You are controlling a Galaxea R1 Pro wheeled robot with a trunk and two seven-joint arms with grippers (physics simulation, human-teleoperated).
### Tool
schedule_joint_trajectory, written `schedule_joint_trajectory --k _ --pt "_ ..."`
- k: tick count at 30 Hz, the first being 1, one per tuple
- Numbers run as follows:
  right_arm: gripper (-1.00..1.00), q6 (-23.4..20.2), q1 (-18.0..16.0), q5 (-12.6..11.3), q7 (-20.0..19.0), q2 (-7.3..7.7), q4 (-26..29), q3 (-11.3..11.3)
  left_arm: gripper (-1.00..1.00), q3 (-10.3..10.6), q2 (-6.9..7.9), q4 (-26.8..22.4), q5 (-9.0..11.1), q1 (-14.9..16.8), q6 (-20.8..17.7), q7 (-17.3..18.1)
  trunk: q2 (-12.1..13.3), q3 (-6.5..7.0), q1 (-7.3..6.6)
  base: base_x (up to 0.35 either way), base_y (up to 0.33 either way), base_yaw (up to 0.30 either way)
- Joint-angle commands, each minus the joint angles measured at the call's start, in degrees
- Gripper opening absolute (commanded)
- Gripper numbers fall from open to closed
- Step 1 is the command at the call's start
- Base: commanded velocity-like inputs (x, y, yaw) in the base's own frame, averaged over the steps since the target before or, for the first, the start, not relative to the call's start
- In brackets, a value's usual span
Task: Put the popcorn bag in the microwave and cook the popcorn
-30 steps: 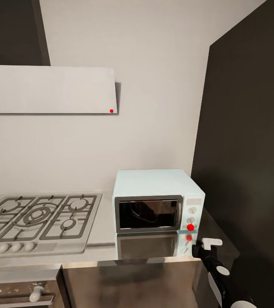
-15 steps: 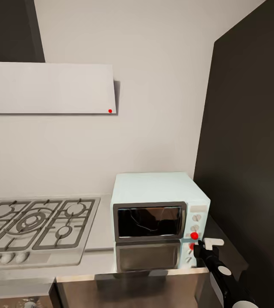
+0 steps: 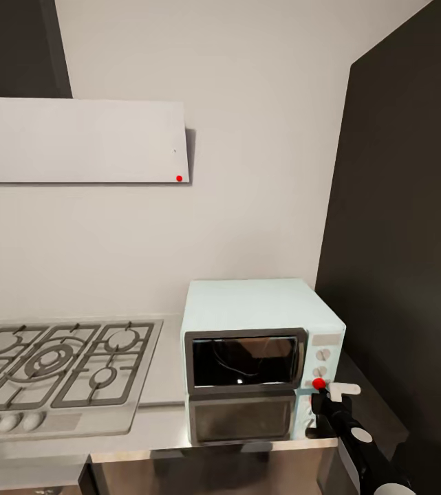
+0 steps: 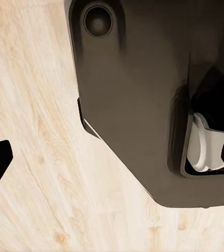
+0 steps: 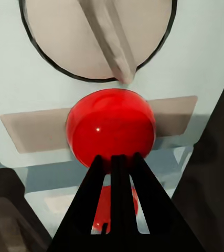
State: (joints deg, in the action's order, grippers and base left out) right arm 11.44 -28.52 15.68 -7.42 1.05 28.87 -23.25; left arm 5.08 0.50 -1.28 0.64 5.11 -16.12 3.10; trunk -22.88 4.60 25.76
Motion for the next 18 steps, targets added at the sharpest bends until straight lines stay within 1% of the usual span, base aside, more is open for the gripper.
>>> schedule_joint_trajectory --k 1,2,5,7,16,18 --pt "-1.00 0.2 0.0 0.4 -0.5 -0.04 0.0 -0.5 1.00 0.5 0.02 -0.1 0.1 0.0 -0.3 0.2 0.0 -0.02 0.02 0.000 0.000 0.000" --pt "-1.00 0.2 0.0 0.4 -0.5 -0.05 0.0 -0.5 1.00 0.5 0.02 -0.1 0.1 0.0 -0.3 0.2 0.0 -0.02 0.02 0.000 0.000 0.000" --pt "-1.00 0.2 0.0 0.4 -0.5 -0.05 0.0 -0.5 1.00 0.5 0.05 -0.1 0.1 0.0 -0.3 0.2 0.0 -0.02 0.02 0.207 0.000 0.000" --pt "-1.00 0.2 0.0 0.4 -0.5 -0.07 0.0 -0.5 1.00 0.5 0.09 -0.1 0.1 0.0 -0.3 0.2 0.0 -0.02 0.02 0.088 0.000 0.000" --pt "-1.00 0.2 0.0 0.4 -0.5 -0.06 0.0 -0.5 1.00 0.5 0.04 -0.1 0.1 0.0 -0.3 0.2 0.0 -0.02 0.02 0.001 0.000 0.000" --pt "-1.00 0.2 0.0 0.4 -0.5 -0.06 0.0 -0.5 1.00 0.5 0.03 -0.1 0.1 0.0 -0.3 0.2 0.0 -0.02 0.02 -0.183 0.000 0.000"
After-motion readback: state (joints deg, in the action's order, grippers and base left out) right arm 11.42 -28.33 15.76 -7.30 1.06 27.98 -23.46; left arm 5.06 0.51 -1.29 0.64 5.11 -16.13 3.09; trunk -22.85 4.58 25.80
